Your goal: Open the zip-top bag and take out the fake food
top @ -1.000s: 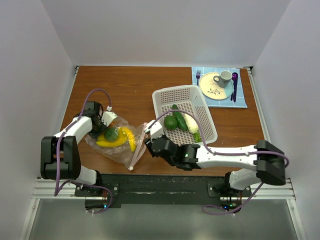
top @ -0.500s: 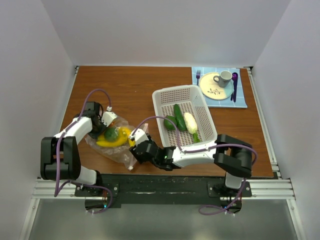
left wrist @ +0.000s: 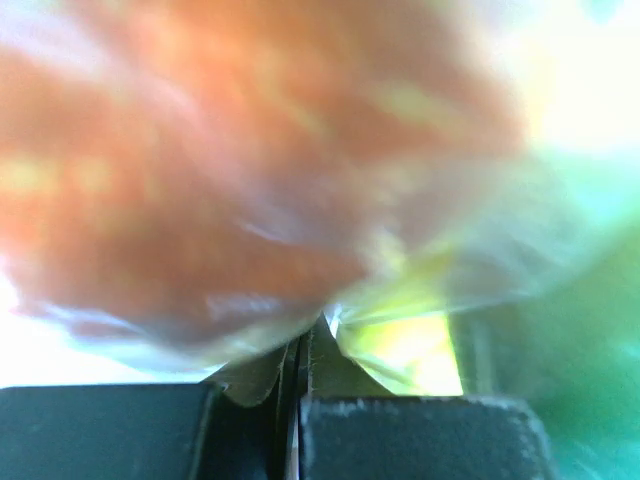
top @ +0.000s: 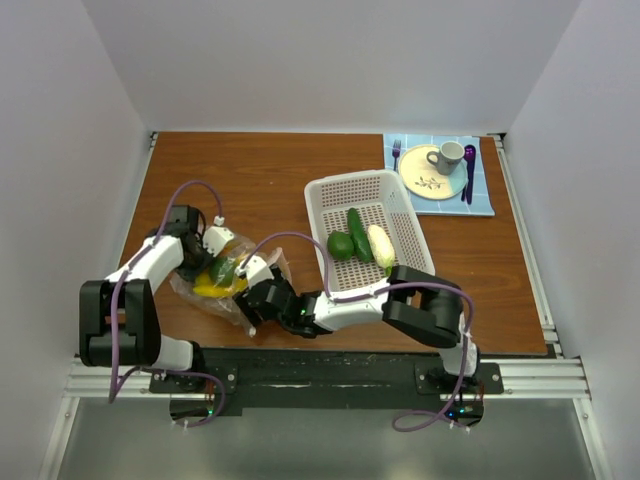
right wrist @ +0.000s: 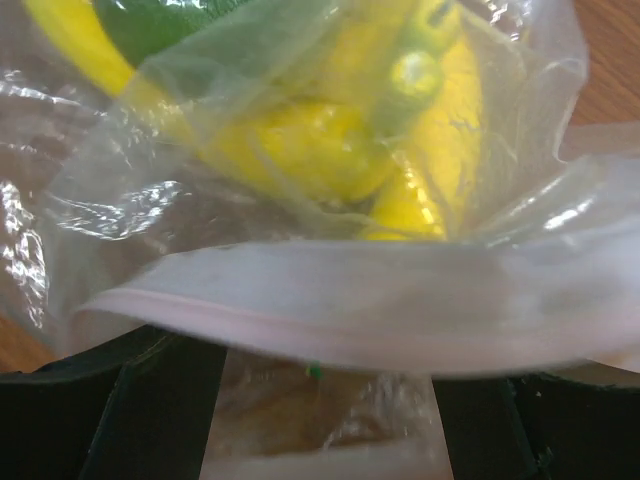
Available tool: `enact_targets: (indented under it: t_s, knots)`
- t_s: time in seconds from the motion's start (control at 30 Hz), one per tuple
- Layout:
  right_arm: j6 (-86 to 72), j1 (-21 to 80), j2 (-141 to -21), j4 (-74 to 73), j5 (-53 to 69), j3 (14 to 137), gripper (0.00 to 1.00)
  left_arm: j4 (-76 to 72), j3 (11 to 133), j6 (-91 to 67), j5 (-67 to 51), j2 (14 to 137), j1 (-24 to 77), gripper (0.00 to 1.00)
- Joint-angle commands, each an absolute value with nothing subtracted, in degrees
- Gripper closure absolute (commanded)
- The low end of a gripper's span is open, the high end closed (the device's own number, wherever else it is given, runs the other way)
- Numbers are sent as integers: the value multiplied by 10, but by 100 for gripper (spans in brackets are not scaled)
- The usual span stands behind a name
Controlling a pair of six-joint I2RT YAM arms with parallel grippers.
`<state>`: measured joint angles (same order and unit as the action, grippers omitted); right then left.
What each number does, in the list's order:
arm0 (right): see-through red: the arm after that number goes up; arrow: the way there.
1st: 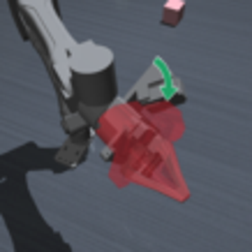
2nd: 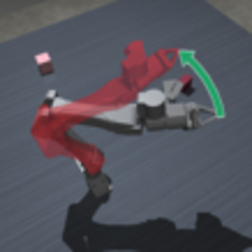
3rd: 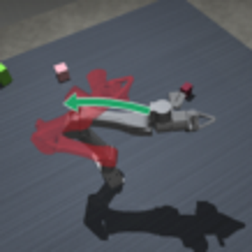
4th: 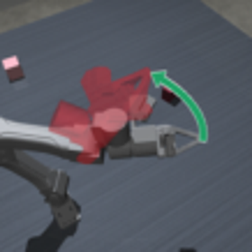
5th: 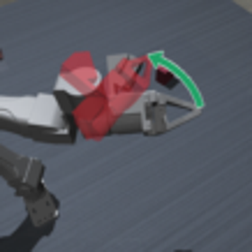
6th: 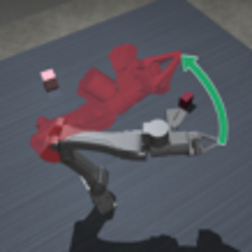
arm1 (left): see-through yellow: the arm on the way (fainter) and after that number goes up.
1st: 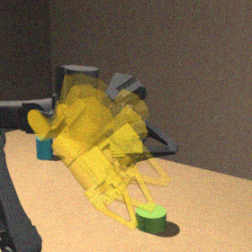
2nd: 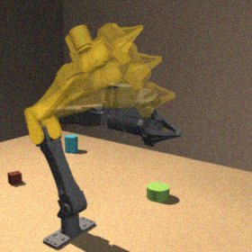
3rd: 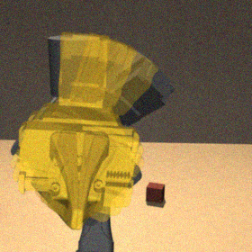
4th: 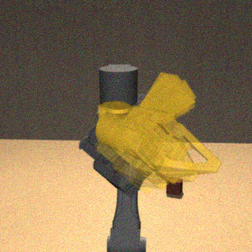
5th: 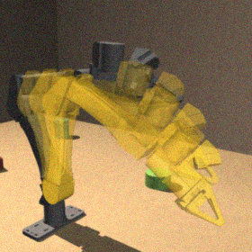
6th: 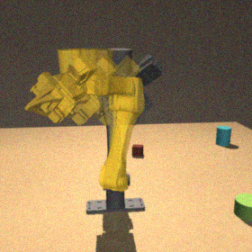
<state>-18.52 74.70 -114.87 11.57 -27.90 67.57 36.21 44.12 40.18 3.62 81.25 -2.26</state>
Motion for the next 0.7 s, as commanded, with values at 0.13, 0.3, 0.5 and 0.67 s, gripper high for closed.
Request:
enact_targets:
  t_s: [0.13,0.3,0.5,0.67]
  knots:
    - [-216,737,-1160,133,-314,676,43,547,517,446,-57,730,-39,100]
    - [-228,737,-1124,157,-327,619,72,633,576,475,-102,714,-53,100]
    - [-239,741,-1057,152,-336,573,80,648,632,472,-118,712,-62,100]
    - [-259,751,-978,137,-327,525,80,606,614,470,-85,723,-78,100]
